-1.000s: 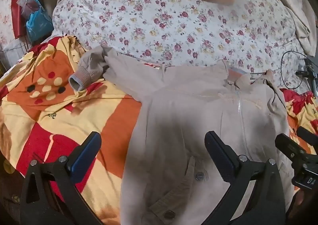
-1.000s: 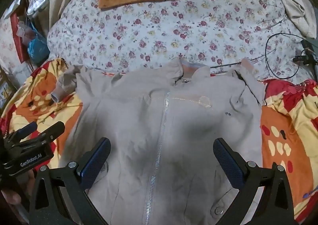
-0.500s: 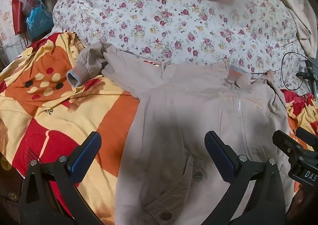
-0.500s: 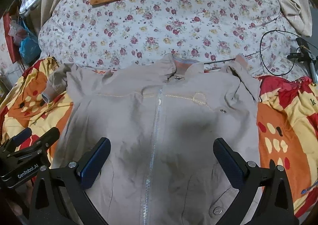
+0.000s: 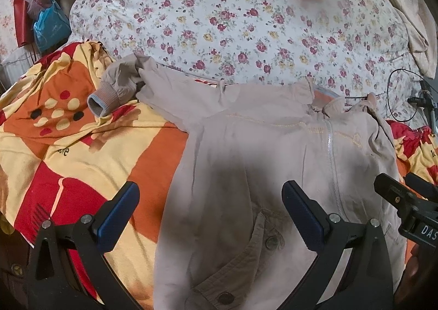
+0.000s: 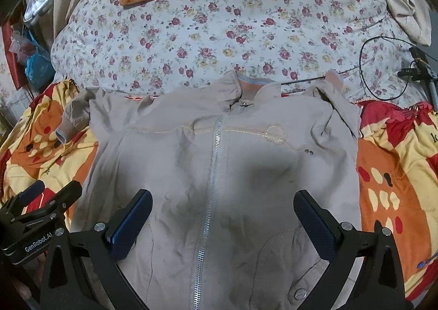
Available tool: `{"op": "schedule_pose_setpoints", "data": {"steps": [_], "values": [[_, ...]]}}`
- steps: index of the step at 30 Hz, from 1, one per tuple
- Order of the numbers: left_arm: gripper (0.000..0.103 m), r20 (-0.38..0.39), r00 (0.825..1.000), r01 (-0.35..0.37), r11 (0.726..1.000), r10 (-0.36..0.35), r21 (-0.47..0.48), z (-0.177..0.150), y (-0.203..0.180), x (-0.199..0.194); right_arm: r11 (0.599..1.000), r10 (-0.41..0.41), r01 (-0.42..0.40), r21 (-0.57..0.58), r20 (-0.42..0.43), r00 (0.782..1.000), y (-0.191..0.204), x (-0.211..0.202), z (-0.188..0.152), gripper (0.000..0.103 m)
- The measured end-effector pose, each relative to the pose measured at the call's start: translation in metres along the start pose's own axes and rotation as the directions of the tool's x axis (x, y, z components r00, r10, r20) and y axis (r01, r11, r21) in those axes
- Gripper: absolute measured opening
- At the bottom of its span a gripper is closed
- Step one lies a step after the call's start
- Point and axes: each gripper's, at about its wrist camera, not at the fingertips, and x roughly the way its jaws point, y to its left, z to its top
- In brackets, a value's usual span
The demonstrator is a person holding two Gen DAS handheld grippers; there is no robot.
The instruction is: Fold large clothes
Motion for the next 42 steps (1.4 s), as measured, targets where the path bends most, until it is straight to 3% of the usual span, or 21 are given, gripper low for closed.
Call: {"op": "schedule_pose_setpoints", "data": {"steps": [42], "values": [[0.103, -0.046, 0.999, -0.021, 1.000, 0.021, -0.004, -0.010, -0.002, 0.026, 0.999, -0.036, 0.035, -0.019, -0.031, 0.999, -0.001, 0.032, -0.004, 0.103]]}}
